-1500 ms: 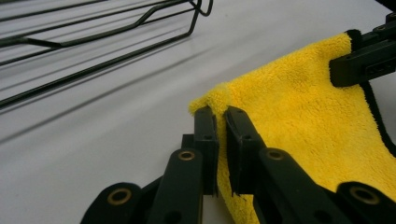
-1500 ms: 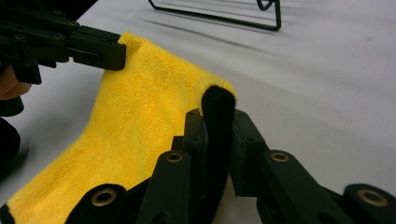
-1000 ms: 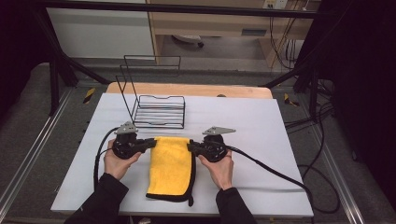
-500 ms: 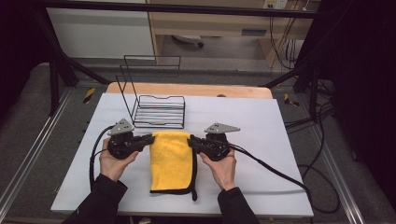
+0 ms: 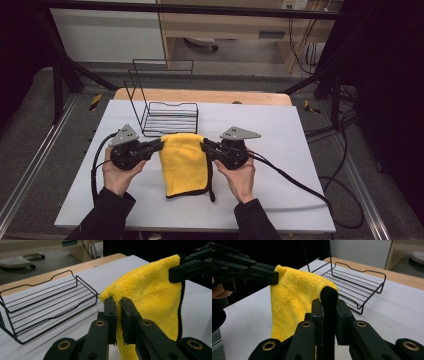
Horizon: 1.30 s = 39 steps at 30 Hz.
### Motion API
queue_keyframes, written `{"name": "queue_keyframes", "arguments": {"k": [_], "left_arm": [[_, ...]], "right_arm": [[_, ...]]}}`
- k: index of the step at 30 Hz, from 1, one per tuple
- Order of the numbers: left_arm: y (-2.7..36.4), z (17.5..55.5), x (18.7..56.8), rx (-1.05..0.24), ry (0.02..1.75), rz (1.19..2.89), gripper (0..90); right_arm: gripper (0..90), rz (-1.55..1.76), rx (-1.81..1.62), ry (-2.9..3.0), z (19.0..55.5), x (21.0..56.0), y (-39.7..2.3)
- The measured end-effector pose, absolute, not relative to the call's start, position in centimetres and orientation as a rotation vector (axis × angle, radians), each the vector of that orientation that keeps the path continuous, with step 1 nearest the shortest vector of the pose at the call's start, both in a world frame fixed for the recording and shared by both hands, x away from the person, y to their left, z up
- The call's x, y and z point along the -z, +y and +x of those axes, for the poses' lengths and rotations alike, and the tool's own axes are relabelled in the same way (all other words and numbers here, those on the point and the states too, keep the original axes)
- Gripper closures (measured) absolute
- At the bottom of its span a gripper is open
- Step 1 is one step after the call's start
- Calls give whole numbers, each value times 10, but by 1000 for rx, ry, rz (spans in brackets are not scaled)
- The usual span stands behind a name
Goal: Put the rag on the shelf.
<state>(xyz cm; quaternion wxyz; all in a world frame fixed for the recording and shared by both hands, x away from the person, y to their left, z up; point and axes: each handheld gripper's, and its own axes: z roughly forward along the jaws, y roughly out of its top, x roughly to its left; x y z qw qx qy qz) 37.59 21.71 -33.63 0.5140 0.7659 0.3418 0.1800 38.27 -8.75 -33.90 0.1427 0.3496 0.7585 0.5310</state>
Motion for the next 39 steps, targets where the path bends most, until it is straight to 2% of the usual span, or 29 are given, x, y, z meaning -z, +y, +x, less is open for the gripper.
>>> {"name": "queue_keyframes", "arguments": {"k": [11,39], "left_arm": [[221,369,318,-489,789,1773,836],[221,378,283,-606,739,1609,838]], "right_arm": [[800,933,-1558,2133,379,317,-86],[802,809,-1634,1935,379,281,-82]]}}
